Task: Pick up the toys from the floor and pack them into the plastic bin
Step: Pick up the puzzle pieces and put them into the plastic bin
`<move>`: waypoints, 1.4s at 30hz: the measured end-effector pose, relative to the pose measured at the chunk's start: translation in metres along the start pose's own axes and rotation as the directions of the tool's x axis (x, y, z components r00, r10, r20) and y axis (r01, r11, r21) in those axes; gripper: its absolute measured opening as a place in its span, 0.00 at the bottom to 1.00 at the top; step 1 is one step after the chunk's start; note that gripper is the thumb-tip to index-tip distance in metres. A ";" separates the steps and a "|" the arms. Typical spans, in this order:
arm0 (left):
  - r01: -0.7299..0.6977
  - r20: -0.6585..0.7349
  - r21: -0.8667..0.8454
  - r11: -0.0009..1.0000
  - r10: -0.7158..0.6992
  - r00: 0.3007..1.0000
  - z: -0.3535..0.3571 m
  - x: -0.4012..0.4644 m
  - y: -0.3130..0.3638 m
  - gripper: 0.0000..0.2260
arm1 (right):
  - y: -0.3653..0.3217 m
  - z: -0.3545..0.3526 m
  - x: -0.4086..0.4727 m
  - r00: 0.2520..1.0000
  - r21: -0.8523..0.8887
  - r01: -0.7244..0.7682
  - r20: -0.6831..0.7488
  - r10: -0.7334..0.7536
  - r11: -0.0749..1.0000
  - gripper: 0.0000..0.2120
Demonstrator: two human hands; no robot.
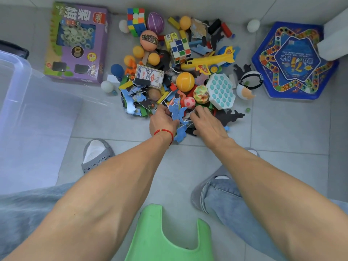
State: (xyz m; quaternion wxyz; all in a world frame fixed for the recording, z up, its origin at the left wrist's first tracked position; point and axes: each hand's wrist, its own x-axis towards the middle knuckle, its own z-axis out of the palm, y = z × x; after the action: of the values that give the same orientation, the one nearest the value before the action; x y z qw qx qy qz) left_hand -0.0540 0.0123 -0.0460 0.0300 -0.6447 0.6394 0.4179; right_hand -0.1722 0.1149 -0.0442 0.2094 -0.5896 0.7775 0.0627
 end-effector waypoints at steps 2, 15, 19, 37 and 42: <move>-0.043 0.034 -0.037 0.998 0.045 0.998 -0.007 -0.001 -0.006 0.12 | 0.003 -0.001 0.002 1.000 -0.034 0.028 -0.005 -0.028 0.999 0.24; -0.052 0.287 0.134 0.990 0.012 0.958 0.002 -0.041 -0.033 0.18 | -0.012 0.013 -0.028 0.919 0.352 -0.375 0.019 0.394 0.858 0.15; -0.178 0.191 0.371 0.912 0.113 0.975 0.013 -0.043 -0.032 0.27 | -0.022 0.029 -0.021 0.958 0.309 -0.281 0.041 0.282 0.909 0.17; -0.137 0.062 0.311 0.940 0.124 0.990 0.007 -0.033 -0.044 0.12 | -0.058 0.041 -0.039 0.878 0.487 -0.436 0.045 0.476 0.757 0.21; 0.128 0.118 0.033 0.991 -0.131 0.984 -0.020 -0.042 -0.067 0.08 | -0.090 0.045 -0.028 0.787 0.594 -0.568 0.189 0.587 0.570 0.20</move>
State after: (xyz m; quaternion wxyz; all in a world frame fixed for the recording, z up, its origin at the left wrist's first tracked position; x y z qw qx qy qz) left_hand 0.0197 0.0464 -0.0420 0.1035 -0.6583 0.5982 0.4450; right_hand -0.0700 0.1288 -0.0597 0.3483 -0.2009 0.9047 -0.1411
